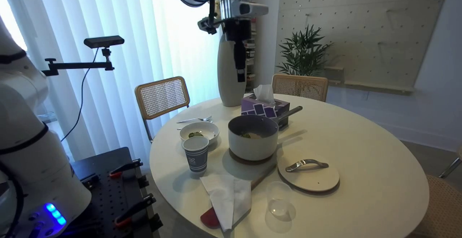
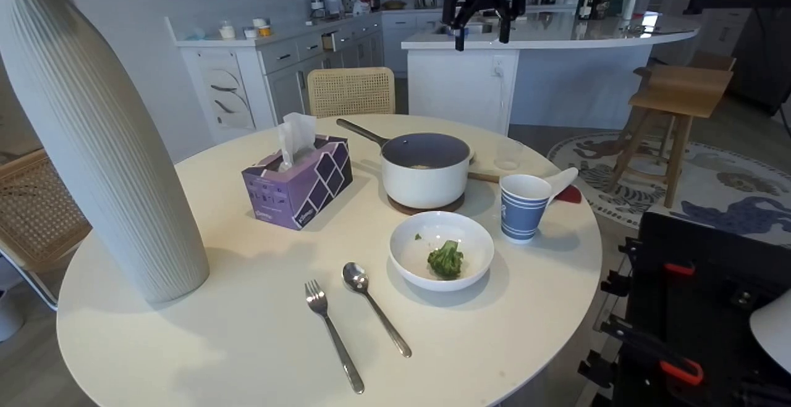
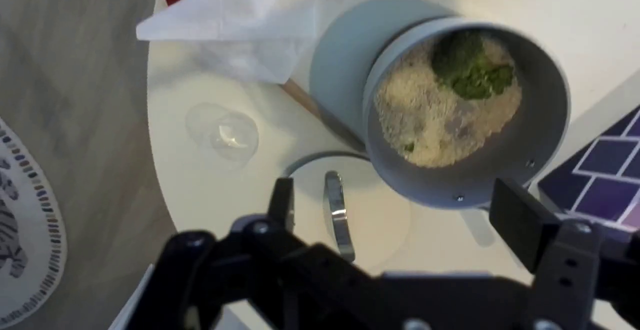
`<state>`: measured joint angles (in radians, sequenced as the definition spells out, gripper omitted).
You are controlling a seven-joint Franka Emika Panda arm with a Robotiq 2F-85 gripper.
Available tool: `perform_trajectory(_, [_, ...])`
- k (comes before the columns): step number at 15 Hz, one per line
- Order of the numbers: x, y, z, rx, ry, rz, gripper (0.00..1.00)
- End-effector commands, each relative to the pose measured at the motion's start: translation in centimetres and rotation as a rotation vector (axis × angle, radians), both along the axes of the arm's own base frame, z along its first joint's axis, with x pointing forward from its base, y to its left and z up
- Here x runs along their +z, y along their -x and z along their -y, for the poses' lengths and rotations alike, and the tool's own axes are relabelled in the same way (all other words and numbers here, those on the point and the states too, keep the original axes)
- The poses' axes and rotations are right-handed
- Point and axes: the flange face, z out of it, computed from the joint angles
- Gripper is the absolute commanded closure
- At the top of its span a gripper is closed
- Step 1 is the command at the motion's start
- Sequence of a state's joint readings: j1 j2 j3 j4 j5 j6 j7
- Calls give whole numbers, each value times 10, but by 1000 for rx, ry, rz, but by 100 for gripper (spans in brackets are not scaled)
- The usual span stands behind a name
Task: Pick up the white lid and place it on top of the white pot.
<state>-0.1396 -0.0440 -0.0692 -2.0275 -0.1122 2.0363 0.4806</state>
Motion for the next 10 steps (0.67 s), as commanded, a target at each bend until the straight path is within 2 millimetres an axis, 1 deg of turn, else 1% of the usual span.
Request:
perform_trajectory(1, [0, -45, 42, -64, -2, 75, 0])
perform_trajectory(2, [-4, -54, 54, -54, -3, 102, 0])
perform_trajectory(5, [-17, -79, 82, -39, 0, 148, 0])
perform_trajectory(10, [-48, -110, 126, -22, -26, 194, 0])
